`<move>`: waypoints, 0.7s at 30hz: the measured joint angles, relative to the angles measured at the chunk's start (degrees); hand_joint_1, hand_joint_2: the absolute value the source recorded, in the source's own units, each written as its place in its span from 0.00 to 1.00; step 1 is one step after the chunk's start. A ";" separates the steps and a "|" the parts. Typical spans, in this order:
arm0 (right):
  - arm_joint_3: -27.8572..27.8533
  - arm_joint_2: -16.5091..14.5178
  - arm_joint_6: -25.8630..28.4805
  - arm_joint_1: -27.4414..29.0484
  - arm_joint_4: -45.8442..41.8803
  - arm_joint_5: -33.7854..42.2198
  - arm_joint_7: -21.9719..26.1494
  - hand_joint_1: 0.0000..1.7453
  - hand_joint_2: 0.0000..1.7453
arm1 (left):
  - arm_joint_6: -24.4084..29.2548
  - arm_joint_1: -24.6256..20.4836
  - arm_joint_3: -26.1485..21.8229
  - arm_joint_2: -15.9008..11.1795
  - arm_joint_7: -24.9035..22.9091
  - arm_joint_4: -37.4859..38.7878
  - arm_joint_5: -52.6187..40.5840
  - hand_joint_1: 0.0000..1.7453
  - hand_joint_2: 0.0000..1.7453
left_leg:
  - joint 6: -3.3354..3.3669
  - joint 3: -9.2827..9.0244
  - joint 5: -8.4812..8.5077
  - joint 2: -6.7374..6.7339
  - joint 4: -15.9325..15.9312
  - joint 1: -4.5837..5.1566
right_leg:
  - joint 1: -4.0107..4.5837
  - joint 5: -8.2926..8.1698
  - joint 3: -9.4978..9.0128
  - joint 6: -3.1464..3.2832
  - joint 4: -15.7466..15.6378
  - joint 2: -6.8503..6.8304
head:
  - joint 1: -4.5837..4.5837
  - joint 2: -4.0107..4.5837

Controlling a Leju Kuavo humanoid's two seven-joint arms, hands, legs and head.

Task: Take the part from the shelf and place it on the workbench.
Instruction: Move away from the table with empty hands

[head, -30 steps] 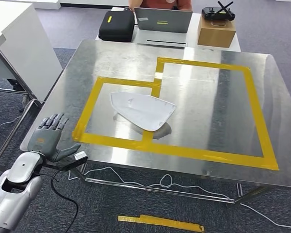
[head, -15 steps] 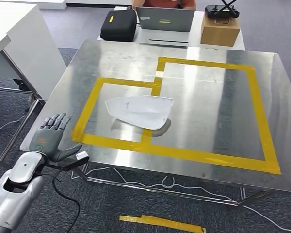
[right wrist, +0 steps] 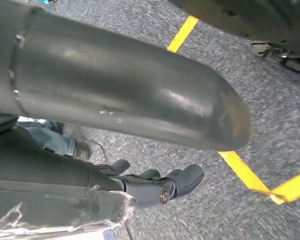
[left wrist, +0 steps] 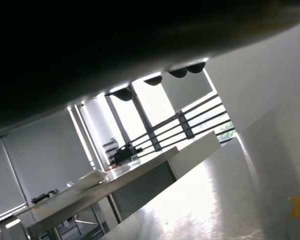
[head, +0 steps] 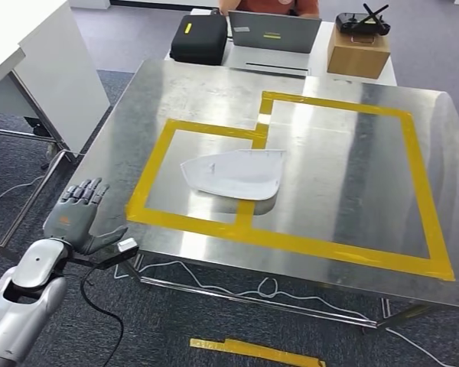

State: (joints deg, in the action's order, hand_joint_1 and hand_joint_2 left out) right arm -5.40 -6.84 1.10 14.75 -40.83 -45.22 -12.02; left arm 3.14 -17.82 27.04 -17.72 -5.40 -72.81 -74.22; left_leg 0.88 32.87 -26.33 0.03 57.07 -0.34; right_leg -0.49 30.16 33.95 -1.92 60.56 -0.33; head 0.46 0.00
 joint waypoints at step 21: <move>0.54 0.45 -1.34 3.90 -7.21 3.64 -0.68 0.00 0.00 | 9.61 3.89 -0.40 -2.93 5.57 -1.47 1.10 0.00 0.00 | -2.45 3.39 -9.27 0.50 14.23 -0.10 | 0.01 -5.48 1.97 2.41 -3.02 0.11 | -0.08 0.00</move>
State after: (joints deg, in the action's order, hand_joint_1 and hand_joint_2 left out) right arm -4.86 -6.39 -0.24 18.65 -48.04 -41.58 -12.70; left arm 12.74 -13.94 26.63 -20.65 0.17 -74.28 -73.11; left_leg -1.57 36.27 -35.60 0.52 71.30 -0.44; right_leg -0.47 24.68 35.92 0.49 57.53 -0.22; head 0.38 0.00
